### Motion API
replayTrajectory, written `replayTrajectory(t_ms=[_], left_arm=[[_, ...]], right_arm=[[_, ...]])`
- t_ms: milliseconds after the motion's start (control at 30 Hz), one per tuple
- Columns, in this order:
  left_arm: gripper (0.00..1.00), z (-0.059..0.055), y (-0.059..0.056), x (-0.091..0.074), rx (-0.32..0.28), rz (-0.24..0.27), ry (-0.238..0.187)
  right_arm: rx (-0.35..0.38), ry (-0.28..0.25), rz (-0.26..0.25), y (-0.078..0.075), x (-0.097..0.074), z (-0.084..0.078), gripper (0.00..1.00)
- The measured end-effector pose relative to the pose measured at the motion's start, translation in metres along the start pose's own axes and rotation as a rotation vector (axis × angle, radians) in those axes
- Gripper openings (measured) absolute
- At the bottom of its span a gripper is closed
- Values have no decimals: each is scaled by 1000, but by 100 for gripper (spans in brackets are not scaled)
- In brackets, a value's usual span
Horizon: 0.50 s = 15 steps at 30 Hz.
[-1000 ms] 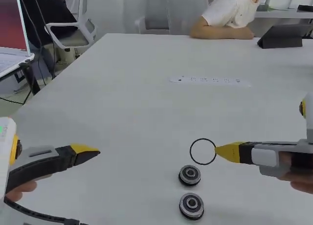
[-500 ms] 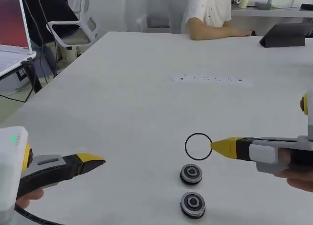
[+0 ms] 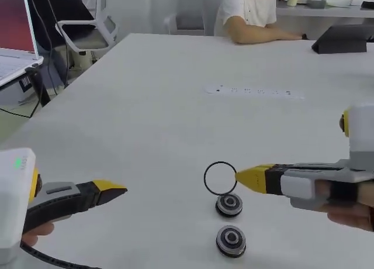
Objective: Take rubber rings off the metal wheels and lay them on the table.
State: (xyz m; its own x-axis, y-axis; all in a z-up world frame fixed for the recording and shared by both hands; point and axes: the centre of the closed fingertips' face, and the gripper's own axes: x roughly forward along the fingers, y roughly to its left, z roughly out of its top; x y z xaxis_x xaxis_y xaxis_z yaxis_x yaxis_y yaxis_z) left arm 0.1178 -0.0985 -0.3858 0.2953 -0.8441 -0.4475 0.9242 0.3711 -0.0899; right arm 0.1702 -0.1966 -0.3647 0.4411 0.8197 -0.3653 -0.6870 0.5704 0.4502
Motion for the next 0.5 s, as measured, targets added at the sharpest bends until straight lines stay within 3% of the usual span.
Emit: replayTrajectory(t_ms=[500], left_arm=[[87, -1, 5, -2, -6, 10, -14]], right_arm=[[-45, 99, 40, 19, 30, -24, 0]])
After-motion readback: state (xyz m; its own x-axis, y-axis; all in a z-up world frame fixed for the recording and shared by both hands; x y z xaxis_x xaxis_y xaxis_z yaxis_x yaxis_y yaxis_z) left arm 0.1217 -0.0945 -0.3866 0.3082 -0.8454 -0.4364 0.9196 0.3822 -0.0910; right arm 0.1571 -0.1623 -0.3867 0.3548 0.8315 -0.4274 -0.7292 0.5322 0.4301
